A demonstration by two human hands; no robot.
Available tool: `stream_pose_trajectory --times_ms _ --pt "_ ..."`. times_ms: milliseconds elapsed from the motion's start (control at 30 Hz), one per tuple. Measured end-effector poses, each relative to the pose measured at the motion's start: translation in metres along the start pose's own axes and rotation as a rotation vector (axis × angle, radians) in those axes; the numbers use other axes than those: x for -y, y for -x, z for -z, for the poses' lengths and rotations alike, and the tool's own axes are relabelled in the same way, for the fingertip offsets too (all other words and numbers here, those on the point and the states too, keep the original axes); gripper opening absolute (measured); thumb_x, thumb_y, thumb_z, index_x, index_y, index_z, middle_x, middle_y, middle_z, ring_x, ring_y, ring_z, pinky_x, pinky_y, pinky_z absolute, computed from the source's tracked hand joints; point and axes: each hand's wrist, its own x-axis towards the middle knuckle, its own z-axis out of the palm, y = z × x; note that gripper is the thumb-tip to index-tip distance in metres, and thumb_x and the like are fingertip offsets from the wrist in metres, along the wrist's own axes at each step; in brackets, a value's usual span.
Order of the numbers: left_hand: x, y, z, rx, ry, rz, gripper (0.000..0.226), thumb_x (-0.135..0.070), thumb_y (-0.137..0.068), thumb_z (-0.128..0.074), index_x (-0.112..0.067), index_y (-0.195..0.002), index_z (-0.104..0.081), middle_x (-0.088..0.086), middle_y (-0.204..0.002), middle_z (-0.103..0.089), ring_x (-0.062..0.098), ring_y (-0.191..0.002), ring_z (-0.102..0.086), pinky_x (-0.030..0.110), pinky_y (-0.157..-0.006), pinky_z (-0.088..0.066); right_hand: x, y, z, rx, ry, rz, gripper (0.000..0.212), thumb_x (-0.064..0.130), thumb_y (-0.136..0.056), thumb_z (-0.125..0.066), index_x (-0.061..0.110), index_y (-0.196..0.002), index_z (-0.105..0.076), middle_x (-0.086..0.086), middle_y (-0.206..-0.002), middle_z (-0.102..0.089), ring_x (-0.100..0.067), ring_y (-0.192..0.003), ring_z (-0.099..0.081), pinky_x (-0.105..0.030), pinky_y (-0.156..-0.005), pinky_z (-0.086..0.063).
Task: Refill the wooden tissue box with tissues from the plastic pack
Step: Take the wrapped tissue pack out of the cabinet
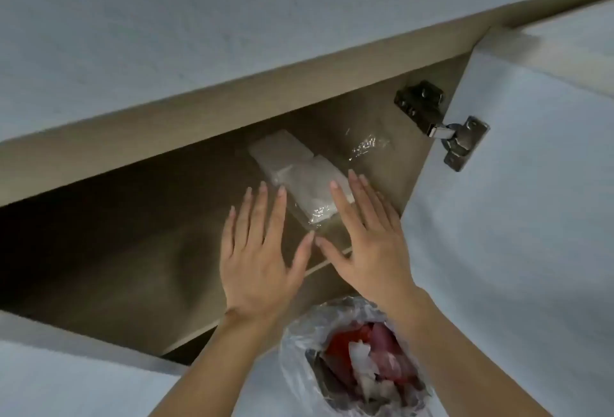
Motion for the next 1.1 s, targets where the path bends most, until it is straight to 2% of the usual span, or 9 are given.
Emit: stream_pose_trajectory --times_ms 133,267,433,533,633,800,933,1033,1100 --pt "0.014 -0.019 -0.037 -0.039 -0.032 0.071 0.065 -0.057 -0.090 -0.029 -0.018 -0.143 -0.032 0.012 -0.145 -0.044 0.028 -0.136 -0.037 0.039 -0.112 -0.015 -0.008 -0.019 -0.042 0.132 0.132 -0.005 0.071 0.061 -0.084 -0.033 0.024 -0.144 -0.026 -0.009 -0.149 -0.038 -0.025 -0.138 -0.031 -0.040 -0.111 -0.019" --pt "0.024 -0.034 -0.060 -0.004 -0.045 0.139 0.070 -0.060 -0.087 -0.027 -0.016 -0.141 -0.038 0.013 -0.144 -0.045 0.030 -0.136 -0.038 0.042 -0.112 -0.023 -0.018 -0.038 -0.069 0.197 0.175 0.005 0.076 0.064 -0.075 -0.036 0.026 -0.141 -0.033 -0.009 -0.146 -0.043 -0.023 -0.138 -0.032 -0.042 -0.108 -0.012" --pt "0.023 -0.053 -0.070 0.105 0.110 0.266 0.085 -0.070 -0.079 -0.011 -0.021 -0.148 -0.021 0.006 -0.154 -0.030 0.023 -0.143 -0.022 0.040 -0.113 -0.020 -0.026 -0.048 -0.087 0.257 0.126 0.003 0.072 0.061 -0.084 -0.026 0.034 -0.148 -0.007 0.003 -0.159 -0.004 -0.014 -0.146 0.000 -0.039 -0.111 0.008" --pt "0.022 -0.054 -0.067 0.045 0.327 0.373 0.072 -0.063 -0.089 -0.033 -0.019 -0.146 -0.028 0.008 -0.149 -0.035 0.025 -0.137 -0.032 0.039 -0.108 -0.029 -0.027 -0.045 -0.089 0.179 0.114 -0.019 0.061 0.049 -0.085 -0.029 0.028 -0.142 -0.037 -0.001 -0.150 -0.037 -0.018 -0.141 -0.028 -0.047 -0.110 -0.018" --pt "0.017 -0.060 -0.061 0.003 0.701 0.666 0.063 -0.053 -0.089 -0.045 -0.016 -0.140 -0.037 0.008 -0.141 -0.046 0.027 -0.127 -0.044 0.039 -0.102 -0.036 -0.027 -0.044 -0.089 0.052 0.082 -0.027 0.047 0.034 -0.080 -0.037 0.024 -0.117 -0.065 -0.001 -0.122 -0.066 -0.018 -0.118 -0.058 -0.048 -0.090 -0.043" --pt "0.026 -0.096 -0.050 0.088 1.253 1.207 0.064 -0.056 -0.086 -0.050 -0.011 -0.131 -0.045 0.010 -0.117 -0.062 0.028 -0.098 -0.062 0.041 -0.092 -0.050 -0.030 -0.036 -0.085 -0.247 -0.097 0.065 0.032 0.022 -0.078 -0.046 0.019 -0.094 -0.074 0.005 -0.097 -0.075 -0.015 -0.098 -0.067 -0.038 -0.086 -0.036" --pt "0.029 -0.102 -0.031 0.293 1.573 1.328 0.050 -0.047 -0.087 -0.057 -0.015 -0.124 -0.047 0.015 -0.110 -0.059 0.032 -0.093 -0.059 0.044 -0.083 -0.049 -0.036 -0.030 -0.080 -0.279 -0.354 0.177 0.029 0.018 -0.075 -0.050 0.017 -0.090 -0.075 0.007 -0.092 -0.075 -0.009 -0.095 -0.059 -0.036 -0.080 -0.036" --pt "0.029 -0.099 -0.032 0.291 1.532 1.347 0.024 -0.030 -0.083 -0.065 -0.014 -0.096 -0.052 0.012 -0.094 -0.056 0.027 -0.078 -0.055 0.041 -0.069 -0.049 -0.039 -0.027 -0.078 -0.182 -0.419 0.242 0.029 0.021 -0.075 -0.052 0.017 -0.091 -0.076 0.007 -0.095 -0.075 -0.008 -0.096 -0.057 -0.037 -0.082 -0.035" --pt "0.027 -0.095 -0.034 0.283 1.482 1.346 0.014 -0.019 -0.086 -0.062 -0.016 -0.078 -0.052 0.011 -0.090 -0.053 0.025 -0.073 -0.051 0.037 -0.057 -0.048 -0.039 -0.025 -0.074 -0.089 -0.421 0.253 0.031 0.036 -0.081 -0.053 0.021 -0.097 -0.074 0.012 -0.103 -0.071 -0.005 -0.102 -0.055 -0.037 -0.090 -0.030"
